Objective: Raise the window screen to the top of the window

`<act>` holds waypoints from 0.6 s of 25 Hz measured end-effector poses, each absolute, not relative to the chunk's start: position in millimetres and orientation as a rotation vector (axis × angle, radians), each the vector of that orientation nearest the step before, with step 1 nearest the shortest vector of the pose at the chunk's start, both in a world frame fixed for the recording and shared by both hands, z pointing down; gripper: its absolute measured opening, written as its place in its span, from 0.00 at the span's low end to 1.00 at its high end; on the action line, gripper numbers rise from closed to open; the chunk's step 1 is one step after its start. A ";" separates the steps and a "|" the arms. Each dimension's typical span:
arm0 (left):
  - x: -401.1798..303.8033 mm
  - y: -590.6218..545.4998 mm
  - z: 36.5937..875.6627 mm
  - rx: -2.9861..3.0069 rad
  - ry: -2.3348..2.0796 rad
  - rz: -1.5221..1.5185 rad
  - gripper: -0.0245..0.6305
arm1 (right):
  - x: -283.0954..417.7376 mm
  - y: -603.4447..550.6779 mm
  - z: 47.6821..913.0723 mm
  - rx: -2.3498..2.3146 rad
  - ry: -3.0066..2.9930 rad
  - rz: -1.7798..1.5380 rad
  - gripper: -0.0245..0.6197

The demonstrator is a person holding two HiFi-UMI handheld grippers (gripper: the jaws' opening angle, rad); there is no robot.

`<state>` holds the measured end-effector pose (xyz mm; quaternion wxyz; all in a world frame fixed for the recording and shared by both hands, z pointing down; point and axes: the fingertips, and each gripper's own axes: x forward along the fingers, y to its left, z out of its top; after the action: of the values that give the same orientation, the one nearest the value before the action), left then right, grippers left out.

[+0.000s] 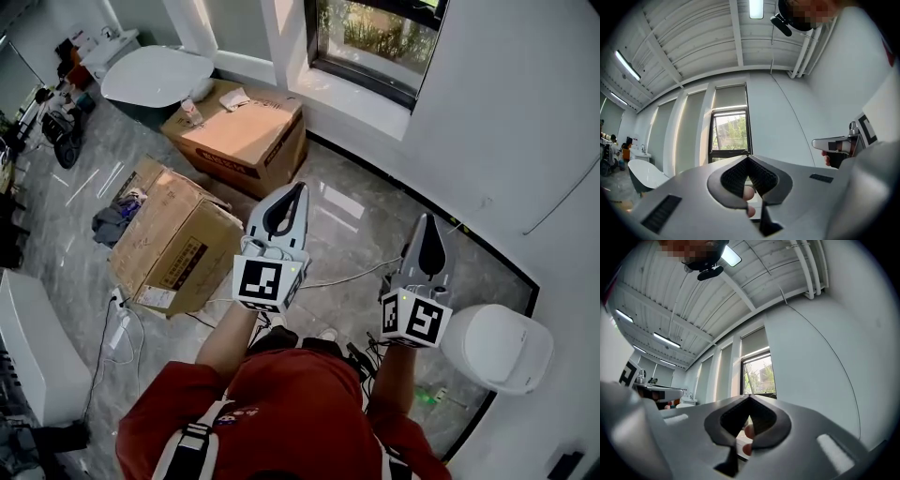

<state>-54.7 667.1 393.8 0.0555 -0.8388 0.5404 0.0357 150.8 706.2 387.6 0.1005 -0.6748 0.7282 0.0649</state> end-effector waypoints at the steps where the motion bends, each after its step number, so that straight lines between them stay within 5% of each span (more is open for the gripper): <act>1: -48.7 669.5 396.6 -2.547 1.642 0.100 0.04 | 156.9 707.5 390.5 -1.993 2.153 0.183 0.05; 15: -28.7 657.3 406.9 -2.574 1.672 0.102 0.04 | 177.0 691.6 399.9 -1.949 2.176 0.171 0.05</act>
<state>-28.7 657.3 406.9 0.0355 -0.8376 0.5441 0.0333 177.0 691.6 399.9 0.1075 -0.6621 0.7394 0.0580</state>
